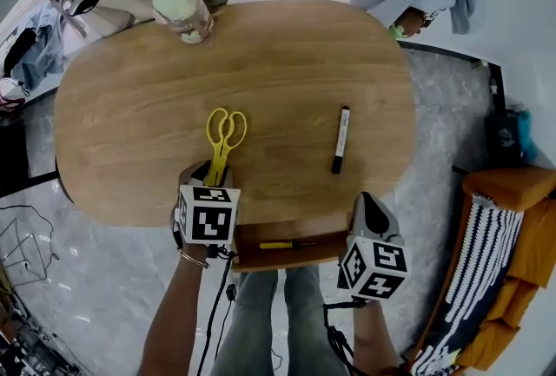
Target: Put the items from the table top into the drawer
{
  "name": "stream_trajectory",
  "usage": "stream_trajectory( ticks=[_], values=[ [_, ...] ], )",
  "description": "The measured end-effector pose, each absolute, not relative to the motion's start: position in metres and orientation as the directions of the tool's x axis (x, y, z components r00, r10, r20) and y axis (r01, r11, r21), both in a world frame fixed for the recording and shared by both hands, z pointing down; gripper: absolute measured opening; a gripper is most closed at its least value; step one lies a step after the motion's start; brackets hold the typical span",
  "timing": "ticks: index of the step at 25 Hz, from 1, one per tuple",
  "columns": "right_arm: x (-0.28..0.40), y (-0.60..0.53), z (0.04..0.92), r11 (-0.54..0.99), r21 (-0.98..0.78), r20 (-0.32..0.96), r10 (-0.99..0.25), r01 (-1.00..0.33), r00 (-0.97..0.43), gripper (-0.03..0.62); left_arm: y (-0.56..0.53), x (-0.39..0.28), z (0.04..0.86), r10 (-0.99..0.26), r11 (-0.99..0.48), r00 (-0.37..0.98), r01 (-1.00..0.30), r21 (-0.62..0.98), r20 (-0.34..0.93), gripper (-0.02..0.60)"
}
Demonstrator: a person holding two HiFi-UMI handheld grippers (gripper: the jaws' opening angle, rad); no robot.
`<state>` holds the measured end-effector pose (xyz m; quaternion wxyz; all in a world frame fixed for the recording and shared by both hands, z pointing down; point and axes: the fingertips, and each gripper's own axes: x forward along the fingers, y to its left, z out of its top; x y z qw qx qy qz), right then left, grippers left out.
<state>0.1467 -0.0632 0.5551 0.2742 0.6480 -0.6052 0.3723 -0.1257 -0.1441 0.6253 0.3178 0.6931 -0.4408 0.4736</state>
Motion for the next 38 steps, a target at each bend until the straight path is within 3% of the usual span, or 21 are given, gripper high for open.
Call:
stream_trajectory(
  ticks=[20,24,38],
  values=[
    [0.149,-0.073,0.561,-0.120,-0.109,0.815,-0.579,-0.987,-0.019,0.005,-0.147,-0.127,0.640,-0.231,-0.384,0.188,-0.919,0.087,0.955,0.140],
    [0.151,-0.071,0.560,-0.121,-0.111,0.812,-0.584,-0.986,-0.020,0.005,-0.148,-0.129,0.639,-0.237,-0.368,0.194,-0.925,0.097,0.952,0.114],
    [0.164,-0.048,0.558,-0.144,-0.113,0.803,-0.595,-0.983,-0.005,0.005,-0.134,-0.124,0.627,-0.282,-0.352,0.227,-0.928,0.119,0.932,0.107]
  ],
)
